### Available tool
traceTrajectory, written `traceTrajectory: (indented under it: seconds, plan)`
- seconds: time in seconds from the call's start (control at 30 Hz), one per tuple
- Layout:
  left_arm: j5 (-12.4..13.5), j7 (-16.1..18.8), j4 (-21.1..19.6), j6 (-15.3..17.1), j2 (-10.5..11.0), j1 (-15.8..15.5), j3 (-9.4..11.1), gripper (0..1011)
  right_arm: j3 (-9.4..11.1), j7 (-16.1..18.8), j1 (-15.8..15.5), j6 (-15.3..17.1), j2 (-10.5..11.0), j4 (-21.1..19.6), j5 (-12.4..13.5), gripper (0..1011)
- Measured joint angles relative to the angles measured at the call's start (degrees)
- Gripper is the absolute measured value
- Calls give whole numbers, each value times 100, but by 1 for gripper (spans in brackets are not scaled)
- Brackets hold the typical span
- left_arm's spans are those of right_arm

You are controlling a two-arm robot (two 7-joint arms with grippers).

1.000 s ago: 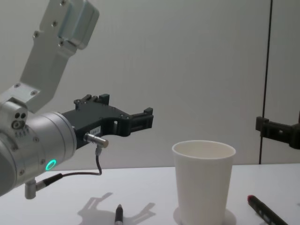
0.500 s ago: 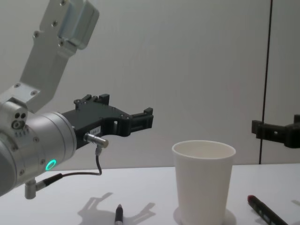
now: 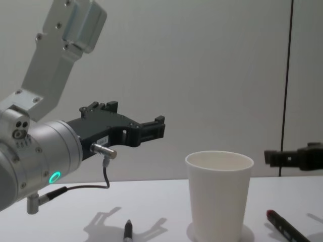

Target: Place the pen into the pen holder.

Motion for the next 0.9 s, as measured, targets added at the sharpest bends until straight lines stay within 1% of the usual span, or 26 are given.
traceTrajectory:
  seconds: [0.07,0.1,0.17,0.2,0.27,0.3,0.4,0.5,0.63,0.9]
  plan:
    - [0,0,0,0,0,0,0,1001,-14,22,52,201,-12,3,-50,1001]
    - [0,0,0,0,0,0,0,1001,-29,39,95,389,-24,15,-103,1001]
    - [0,1,0,0,0,0,0,1001,-42,46,137,543,-37,34,-151,1001]
    - [0,0,0,0,0,0,0,1001,-56,49,179,679,-54,56,-197,1001]
    - [0,0,0,0,0,0,0,1000,-71,50,224,805,-77,83,-238,1001]
    - [0,0,0,0,0,0,0,1001,-82,47,262,940,-96,106,-280,1001]
    - [0,0,0,0,0,0,0,1001,-98,38,323,1089,-137,141,-323,1001]
    - [0,0,0,0,0,0,0,1001,-128,4,410,1314,-214,208,-377,1001]
    - [0,0,0,0,0,0,0,1001,-157,-31,492,1495,-301,268,-409,1001]
    - [0,0,0,0,0,0,0,1001,-217,-93,601,1742,-461,396,-432,1001]
